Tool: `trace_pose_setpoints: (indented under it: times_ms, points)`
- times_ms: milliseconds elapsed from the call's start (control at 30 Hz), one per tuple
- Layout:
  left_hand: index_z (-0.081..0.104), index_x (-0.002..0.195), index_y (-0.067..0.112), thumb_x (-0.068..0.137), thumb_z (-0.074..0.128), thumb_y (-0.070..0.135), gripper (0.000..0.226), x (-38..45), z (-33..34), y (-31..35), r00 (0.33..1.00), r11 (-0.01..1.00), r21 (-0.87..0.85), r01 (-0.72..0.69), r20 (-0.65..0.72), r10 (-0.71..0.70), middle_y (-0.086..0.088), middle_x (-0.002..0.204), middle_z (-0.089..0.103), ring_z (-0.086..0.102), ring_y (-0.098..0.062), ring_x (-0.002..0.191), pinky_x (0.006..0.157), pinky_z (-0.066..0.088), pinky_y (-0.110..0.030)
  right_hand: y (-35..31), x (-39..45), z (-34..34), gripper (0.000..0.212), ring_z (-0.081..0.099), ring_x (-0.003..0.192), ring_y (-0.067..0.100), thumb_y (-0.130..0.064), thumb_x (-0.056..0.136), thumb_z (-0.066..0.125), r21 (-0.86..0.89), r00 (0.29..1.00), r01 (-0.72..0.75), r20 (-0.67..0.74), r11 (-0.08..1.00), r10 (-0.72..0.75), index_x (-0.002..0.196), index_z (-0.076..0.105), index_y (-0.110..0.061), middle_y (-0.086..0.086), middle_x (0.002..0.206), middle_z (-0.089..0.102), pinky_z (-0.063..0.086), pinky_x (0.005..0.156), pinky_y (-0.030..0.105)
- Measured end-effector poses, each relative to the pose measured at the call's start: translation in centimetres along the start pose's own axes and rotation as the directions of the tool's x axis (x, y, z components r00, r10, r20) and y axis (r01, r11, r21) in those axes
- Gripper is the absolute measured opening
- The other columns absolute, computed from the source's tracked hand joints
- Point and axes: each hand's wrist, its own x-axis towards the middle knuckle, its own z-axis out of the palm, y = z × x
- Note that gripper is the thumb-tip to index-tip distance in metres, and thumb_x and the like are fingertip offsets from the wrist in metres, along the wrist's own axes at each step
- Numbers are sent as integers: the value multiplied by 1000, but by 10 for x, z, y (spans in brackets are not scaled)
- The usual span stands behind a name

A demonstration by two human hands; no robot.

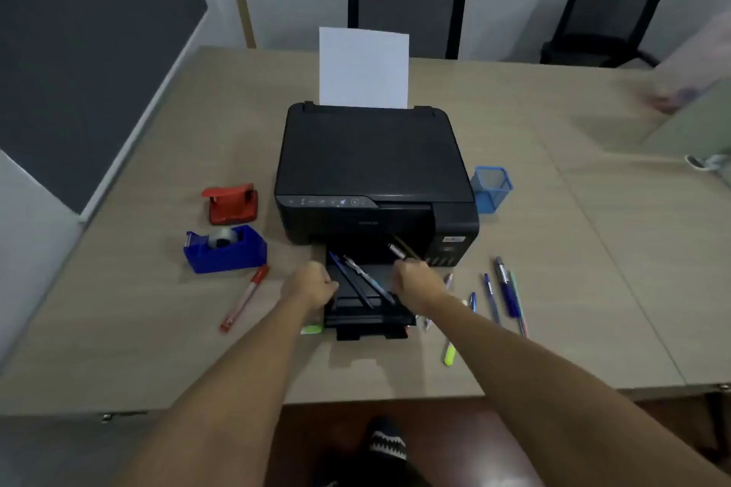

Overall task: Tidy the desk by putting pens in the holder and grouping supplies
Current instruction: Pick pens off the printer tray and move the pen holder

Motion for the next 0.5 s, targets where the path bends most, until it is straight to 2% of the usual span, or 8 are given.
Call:
trace_pose_setpoints:
  times_ms: [67, 200, 267, 400, 500]
  points:
    - [61, 72, 17, 83, 65, 40, 27, 11, 13, 6, 997, 996, -28, 82, 3, -82, -9, 83, 68, 68, -31, 90, 77, 52, -33, 3, 9, 11, 25, 60, 103, 37, -24, 92, 51, -12, 999, -9, 31, 1000, 9, 106, 56, -4, 20, 113, 61, 50, 78, 39]
    - [72, 91, 7, 77, 70, 45, 41, 16, 29, 25, 981, 977, -88, 194, 4, -195, -16, 98, 74, 70, -32, 92, 72, 53, -32, 5, 17, 25, 36, 60, 106, 35, -36, 91, 55, -44, 993, -24, 112, 999, 29, 113, 54, -7, 16, 117, 60, 49, 78, 38]
    - [72, 92, 8, 77, 71, 42, 37, 18, 33, 35, 977, 975, -64, 211, -11, -212, -13, 99, 74, 70, -31, 93, 70, 51, -31, 9, 23, 27, 37, 60, 106, 36, -35, 92, 54, -59, 993, 5, 115, 998, 2, 114, 55, -6, 17, 118, 59, 49, 78, 39]
    - [68, 99, 8, 81, 67, 37, 33, 20, 39, 44, 971, 971, -1, 239, -26, -239, -12, 104, 71, 68, -32, 99, 76, 53, -32, 11, 28, 34, 33, 59, 108, 37, -27, 98, 44, -90, 991, 23, 135, 996, -10, 119, 51, -3, 19, 121, 57, 49, 81, 41]
    - [65, 86, 9, 83, 62, 36, 27, 21, 33, 41, 978, 979, 11, 205, 31, -206, -14, 96, 72, 70, -32, 91, 75, 55, -34, 11, 28, 34, 26, 61, 105, 38, -22, 99, 40, -83, 988, 23, 157, 996, -10, 117, 46, -4, 21, 118, 59, 48, 74, 41]
